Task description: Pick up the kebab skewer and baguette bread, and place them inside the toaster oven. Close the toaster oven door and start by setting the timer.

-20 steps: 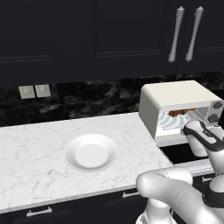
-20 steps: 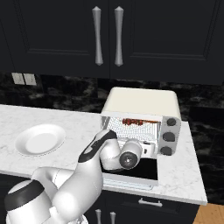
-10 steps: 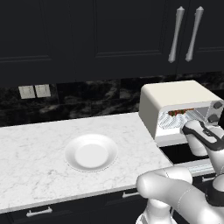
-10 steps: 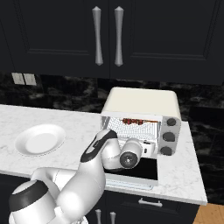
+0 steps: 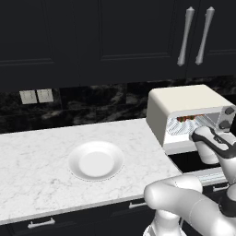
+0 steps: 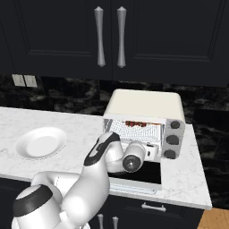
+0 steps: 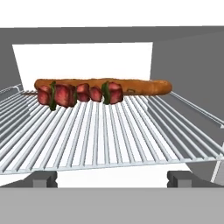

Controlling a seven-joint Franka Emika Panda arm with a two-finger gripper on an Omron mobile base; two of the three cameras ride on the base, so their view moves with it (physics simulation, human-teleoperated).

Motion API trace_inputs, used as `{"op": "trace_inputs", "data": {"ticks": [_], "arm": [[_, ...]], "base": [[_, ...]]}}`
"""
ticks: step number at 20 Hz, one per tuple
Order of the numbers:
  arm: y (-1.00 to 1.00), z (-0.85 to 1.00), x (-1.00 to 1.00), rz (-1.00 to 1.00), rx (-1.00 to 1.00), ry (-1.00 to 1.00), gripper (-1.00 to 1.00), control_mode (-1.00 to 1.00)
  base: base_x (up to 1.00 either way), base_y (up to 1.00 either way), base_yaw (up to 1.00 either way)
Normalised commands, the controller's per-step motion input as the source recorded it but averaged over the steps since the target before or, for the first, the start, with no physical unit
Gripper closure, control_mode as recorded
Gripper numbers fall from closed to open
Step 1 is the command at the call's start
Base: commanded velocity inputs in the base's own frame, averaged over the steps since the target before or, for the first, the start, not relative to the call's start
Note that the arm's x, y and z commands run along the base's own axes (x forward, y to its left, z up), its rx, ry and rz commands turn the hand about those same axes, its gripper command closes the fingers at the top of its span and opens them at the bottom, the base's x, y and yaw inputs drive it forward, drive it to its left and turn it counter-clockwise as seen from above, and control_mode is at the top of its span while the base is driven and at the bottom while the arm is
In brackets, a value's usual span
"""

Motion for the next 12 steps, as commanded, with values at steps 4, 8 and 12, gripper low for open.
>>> {"op": "trace_inputs", "data": {"ticks": [4,8,12], "arm": [[0.06,0.00,0.09,0.00,0.00,0.00,-1.00,-1.00],[0.10,0.00,0.14,0.00,0.00,0.00,-1.00,-1.00],[0.11,0.00,0.18,0.00,0.00,0.00,-1.00,-1.00]], "base": [[0.00,0.00,0.00],[0.00,0.00,0.00],[0.00,0.00,0.00]]}}
